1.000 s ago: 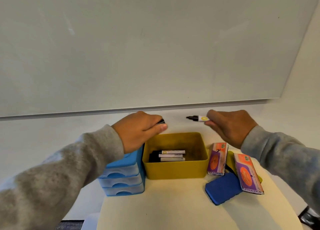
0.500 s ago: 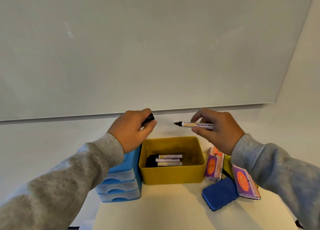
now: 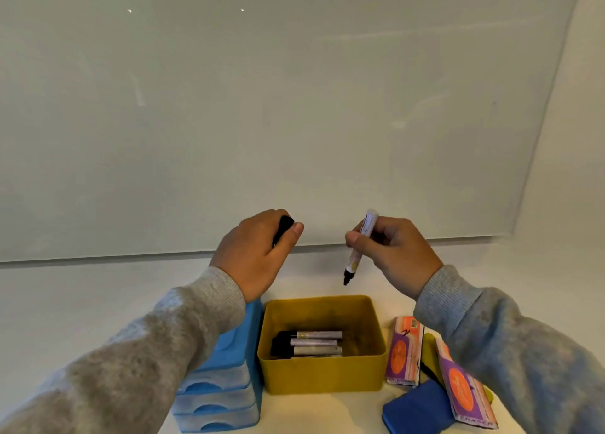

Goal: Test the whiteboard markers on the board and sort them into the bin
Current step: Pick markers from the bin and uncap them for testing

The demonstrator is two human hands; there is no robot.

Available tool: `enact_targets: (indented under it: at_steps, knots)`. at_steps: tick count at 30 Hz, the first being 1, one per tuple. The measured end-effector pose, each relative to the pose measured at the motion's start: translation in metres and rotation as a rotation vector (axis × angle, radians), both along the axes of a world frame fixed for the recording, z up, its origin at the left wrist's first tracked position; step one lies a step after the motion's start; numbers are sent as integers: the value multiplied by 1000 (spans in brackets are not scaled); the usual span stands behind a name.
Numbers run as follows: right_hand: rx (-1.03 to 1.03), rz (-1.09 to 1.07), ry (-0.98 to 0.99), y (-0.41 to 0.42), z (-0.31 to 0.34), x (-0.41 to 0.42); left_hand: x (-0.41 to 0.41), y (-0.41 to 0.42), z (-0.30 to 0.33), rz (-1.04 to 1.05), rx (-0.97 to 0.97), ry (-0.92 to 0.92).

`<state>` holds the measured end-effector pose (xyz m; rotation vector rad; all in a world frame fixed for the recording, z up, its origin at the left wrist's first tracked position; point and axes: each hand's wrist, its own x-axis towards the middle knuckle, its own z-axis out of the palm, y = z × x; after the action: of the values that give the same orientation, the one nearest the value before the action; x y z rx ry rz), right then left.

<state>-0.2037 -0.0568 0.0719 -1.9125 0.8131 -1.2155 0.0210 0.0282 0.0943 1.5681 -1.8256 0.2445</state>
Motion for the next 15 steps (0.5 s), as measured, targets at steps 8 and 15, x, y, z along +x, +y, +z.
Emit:
enact_targets:
  at_steps: [8, 15]
  knots:
    - [-155, 70, -137, -3, 62, 12, 3, -24, 51, -3, -238, -38]
    - [-446, -25, -316, -6, 158, 16, 5, -58, 128, 112, -473, -111]
